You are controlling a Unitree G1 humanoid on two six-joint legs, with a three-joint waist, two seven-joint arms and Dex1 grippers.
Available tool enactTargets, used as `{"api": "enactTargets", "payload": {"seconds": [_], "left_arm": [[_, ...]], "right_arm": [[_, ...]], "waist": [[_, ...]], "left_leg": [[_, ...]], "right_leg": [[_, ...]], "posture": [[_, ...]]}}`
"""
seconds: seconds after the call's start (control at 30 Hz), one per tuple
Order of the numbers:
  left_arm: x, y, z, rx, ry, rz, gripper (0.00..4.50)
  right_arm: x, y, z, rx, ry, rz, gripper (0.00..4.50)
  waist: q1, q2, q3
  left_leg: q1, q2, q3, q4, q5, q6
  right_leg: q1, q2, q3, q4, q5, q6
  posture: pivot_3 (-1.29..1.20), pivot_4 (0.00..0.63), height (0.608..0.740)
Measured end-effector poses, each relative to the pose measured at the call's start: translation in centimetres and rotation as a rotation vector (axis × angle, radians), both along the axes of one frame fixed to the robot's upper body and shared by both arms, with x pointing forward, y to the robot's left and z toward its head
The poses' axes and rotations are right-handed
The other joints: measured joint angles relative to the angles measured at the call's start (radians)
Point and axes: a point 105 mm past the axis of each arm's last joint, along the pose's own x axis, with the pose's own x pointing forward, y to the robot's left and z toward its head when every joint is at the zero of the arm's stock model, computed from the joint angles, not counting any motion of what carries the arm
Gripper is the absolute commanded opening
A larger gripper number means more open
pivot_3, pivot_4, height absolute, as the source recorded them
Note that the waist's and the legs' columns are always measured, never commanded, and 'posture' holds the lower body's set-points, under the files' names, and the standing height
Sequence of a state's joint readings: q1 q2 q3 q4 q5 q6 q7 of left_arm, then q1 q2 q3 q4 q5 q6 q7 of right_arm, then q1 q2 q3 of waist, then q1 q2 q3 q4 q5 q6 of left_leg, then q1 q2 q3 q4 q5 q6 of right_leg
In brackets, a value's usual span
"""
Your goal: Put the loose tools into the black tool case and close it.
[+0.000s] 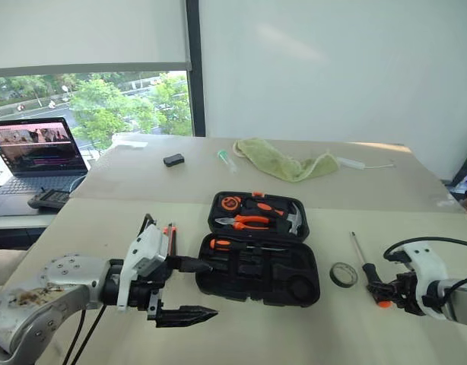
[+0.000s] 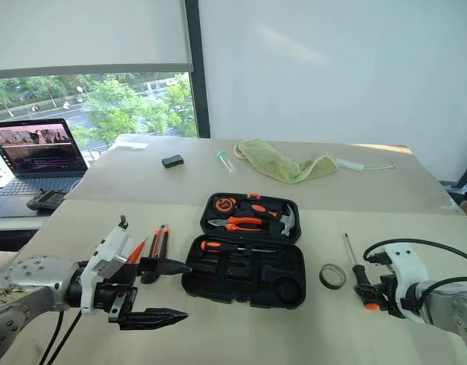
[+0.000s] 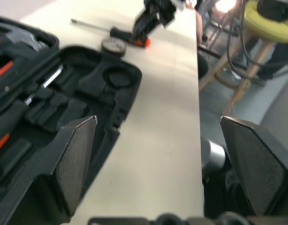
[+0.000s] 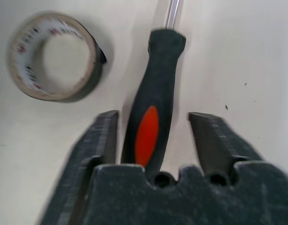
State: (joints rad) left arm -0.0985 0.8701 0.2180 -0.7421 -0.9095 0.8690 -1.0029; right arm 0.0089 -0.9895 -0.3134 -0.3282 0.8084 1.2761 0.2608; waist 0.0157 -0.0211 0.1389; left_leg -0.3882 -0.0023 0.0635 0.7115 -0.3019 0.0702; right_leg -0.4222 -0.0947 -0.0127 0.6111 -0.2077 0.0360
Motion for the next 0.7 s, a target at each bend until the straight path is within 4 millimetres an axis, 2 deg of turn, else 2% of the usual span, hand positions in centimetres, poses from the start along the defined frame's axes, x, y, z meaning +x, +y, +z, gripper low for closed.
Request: {"api": "enactTargets", "payload": {"seconds": [0.03,0.07,0.17,0.27,0.4,0.47,0.53,0.6,0.7], "left_arm": [[0.0,0.0,0.0,0.0,-0.004,0.008,4.5],[0.0,-0.1,0.0,-0.006,-0.004,0.014,4.5],[0.1,-0.2,0.2,-0.024,-0.012,0.025,4.5],[0.5,-0.3,0.3,-0.043,-0.019,0.057,4.5],[2.5,0.0,0.9,-0.132,-0.099,0.193,4.5],[2.9,0.3,1.0,-0.216,-0.096,0.209,4.5],[2.8,0.9,0.7,-0.223,-0.066,0.196,4.5],[2.6,2.0,0.6,-0.224,-0.036,0.187,4.5],[2.2,3.8,0.5,-0.211,-0.029,0.224,4.5]], "right_arm": [[0.0,-0.1,-0.1,-0.008,0.003,0.0,1.08],[0.0,-0.1,-0.1,-0.012,0.003,0.002,1.0],[-0.1,-0.2,0.0,-0.024,-0.004,0.004,1.0],[0.0,0.3,1.4,-0.021,-0.077,0.041,1.0],[1.4,4.1,6.2,0.001,-0.28,0.257,1.0],[2.5,7.5,9.2,-0.008,-0.374,0.448,1.0],[2.9,10.5,10.6,-0.026,-0.405,0.625,1.0],[3.4,13.1,10.5,-0.057,-0.382,0.807,1.0],[4.8,15.4,8.7,-0.111,-0.287,1.014,1.0]], "waist": [[-0.001,0.0,0.0],[-0.001,0.0,0.0],[-0.001,0.0,0.0],[-0.001,0.001,0.0],[-0.01,0.002,0.001],[-0.02,0.003,0.002],[-0.025,0.001,0.003],[-0.027,0.001,0.003],[-0.026,0.002,0.005]], "left_leg": [[0.0,0.0,0.0,0.0,0.0,0.0],[0.0,0.0,0.0,0.0,0.0,0.0],[0.0,0.0,0.0,0.0,0.0,0.0],[0.0,0.0,0.0,0.0,0.0,0.0],[0.002,0.001,0.0,0.0,0.001,-0.001],[0.002,0.001,0.001,0.0,0.001,-0.002],[0.003,0.003,0.0,-0.001,0.002,-0.004],[0.003,0.003,0.0,-0.002,0.002,-0.004],[0.002,0.002,0.0,-0.002,0.002,-0.004]], "right_leg": [[0.0,0.0,0.0,0.0,0.0,0.0],[0.0,0.0,0.0,0.0,0.0,0.0],[0.0,0.0,0.0,0.0,0.0,0.0],[0.0,0.0,0.0,0.0,0.0,0.001],[0.0,0.002,0.002,0.0,0.002,0.001],[-0.001,0.003,0.002,0.0,0.003,-0.001],[-0.001,0.004,0.0,0.001,0.002,-0.003],[-0.002,0.004,-0.001,0.001,0.0,-0.006],[-0.003,0.003,-0.001,0.001,0.0,-0.005]], "posture": [[0.0,0.15,0.74],[0.0,0.15,0.74],[0.0,0.15,0.74],[0.0,0.15,0.74],[0.0,0.15,0.74],[0.0,0.15,0.74],[0.0,0.15,0.74],[0.0,0.15,0.74],[0.0,0.15,0.74]]}}
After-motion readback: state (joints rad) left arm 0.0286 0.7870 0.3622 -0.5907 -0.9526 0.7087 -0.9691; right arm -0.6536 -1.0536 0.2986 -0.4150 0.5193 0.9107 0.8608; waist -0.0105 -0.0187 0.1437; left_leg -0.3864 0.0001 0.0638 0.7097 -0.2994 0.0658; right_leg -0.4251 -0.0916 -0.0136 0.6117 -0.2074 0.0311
